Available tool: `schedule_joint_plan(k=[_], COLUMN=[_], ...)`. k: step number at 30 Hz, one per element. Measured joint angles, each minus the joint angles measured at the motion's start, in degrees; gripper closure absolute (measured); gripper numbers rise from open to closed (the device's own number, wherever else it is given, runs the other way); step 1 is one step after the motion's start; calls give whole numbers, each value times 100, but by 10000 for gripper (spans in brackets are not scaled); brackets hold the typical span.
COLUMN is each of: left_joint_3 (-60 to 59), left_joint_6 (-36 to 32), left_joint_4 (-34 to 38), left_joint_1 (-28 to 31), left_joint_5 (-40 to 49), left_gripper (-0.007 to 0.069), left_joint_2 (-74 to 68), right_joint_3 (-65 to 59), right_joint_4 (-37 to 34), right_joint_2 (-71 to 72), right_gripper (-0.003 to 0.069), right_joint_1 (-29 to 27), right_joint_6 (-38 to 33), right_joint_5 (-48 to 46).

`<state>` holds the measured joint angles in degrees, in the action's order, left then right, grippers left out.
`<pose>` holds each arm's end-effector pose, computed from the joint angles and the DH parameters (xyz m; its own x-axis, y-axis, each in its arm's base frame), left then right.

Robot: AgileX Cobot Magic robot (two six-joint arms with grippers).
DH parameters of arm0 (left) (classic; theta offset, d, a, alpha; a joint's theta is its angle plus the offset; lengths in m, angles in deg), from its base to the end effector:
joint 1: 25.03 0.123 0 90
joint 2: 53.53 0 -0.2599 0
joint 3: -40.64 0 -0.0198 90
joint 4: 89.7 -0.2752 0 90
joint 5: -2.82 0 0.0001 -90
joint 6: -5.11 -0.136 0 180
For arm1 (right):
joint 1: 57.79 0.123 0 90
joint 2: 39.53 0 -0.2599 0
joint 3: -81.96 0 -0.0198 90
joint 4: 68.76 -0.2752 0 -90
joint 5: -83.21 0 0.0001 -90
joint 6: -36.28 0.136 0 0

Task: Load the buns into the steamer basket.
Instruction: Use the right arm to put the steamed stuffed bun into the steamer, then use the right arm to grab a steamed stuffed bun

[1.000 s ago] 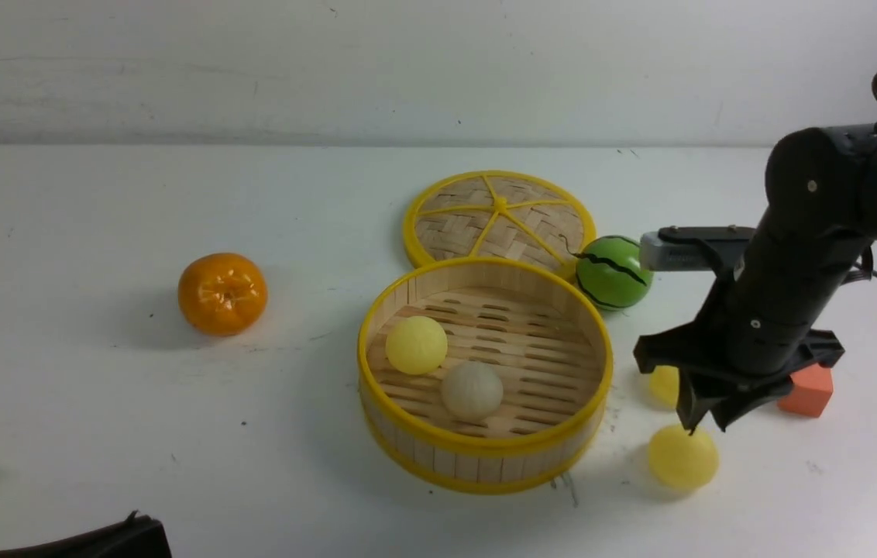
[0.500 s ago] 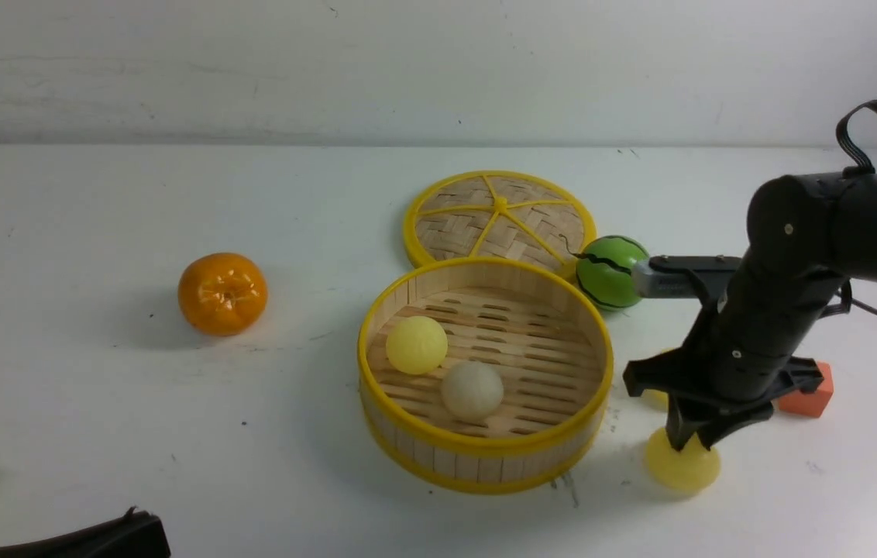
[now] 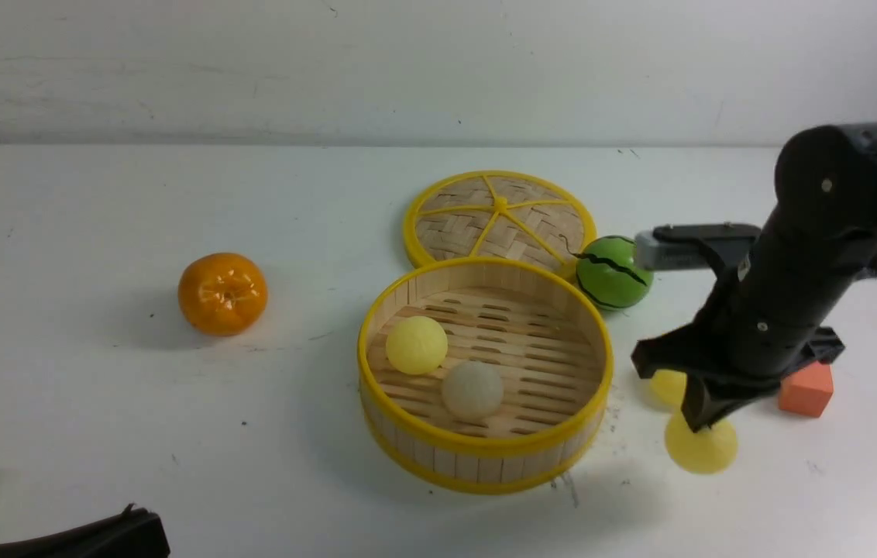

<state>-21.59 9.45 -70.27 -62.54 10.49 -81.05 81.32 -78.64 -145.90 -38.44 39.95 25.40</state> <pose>0.1387 -0.1141 0.2475 -0.3460 -0.2388 -0.9073 0.5508 0.7312 -0.4025 0.3503 0.1440 0.1811 -0.9546 -0.1717 -0.2433 -0.2184 0.9591 0.1800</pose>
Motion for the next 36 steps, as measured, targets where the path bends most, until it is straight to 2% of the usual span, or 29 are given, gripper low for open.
schedule_joint_plan(k=[6, 16, 18, 22, 26, 30, 32, 33, 36], left_joint_3=[0, 0, 0, 0, 0, 0, 0, 0, 0], left_joint_6=[0, 0, 0, 0, 0, 0, 0, 0, 0], left_joint_4=[16, 27, 27, 27, 27, 27, 27, 27, 27], left_joint_1=[0, 0, 0, 0, 0, 0, 0, 0, 0], left_joint_5=[-17, -23, -35, -46, -46, -46, -46, -46, -46], left_gripper=[603, 596, 596, 592, 588, 587, 587, 587, 587], left_joint_2=[0, 0, 0, 0, 0, 0, 0, 0, 0], right_joint_3=[777, 1722, 1808, 1857, 1862, 1862, 1862, 1822, 1463], right_joint_4=[-344, -503, -510, -504, -492, -314, -137, 179, 841], right_joint_2=[-116, -1733, -1962, -1995, -1802, -1182, -993, -705, -476], right_gripper=[662, 651, 619, 506, 238, 101, 91, 95, 134], right_joint_1=[492, 519, 519, 519, 519, 519, 502, 436, 146], right_joint_6=[-25, -25, -25, -25, -25, -25, 12, 195, 644], right_joint_5=[325, 434, 469, 506, 495, 318, 188, -105, -380])
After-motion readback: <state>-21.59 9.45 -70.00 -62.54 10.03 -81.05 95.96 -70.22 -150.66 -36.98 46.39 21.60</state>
